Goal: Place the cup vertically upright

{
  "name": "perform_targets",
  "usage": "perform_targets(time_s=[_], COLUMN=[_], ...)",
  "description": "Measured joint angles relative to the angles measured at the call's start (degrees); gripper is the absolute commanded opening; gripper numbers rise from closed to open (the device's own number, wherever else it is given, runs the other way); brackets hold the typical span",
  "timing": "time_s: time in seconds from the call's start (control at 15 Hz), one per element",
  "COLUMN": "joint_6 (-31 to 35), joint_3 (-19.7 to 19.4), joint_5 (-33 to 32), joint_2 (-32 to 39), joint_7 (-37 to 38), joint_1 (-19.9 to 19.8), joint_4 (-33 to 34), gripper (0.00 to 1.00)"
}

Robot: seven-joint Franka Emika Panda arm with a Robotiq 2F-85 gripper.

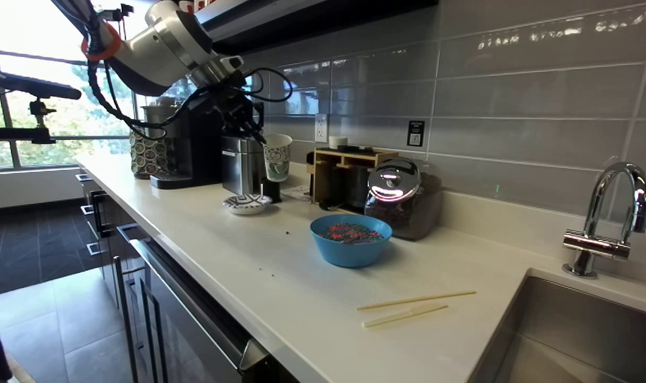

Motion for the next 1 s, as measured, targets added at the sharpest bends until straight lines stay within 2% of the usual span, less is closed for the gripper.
perform_targets(time_s=[0.2,0.47,1.0], joint_6=[-3.8,-4.5,-4.4], joint_3=[-3.1,-6.0,-9.7], joint_5=[-2.3,-5.2,-10.1], joint_2=[2.1,4.8,11.7], joint_7=[-3.4,-5.2,-4.7], joint_1=[4.3,8.3,12.0], joint_4=[1.0,2.1,5.1], gripper=[0.0,0.0,0.0])
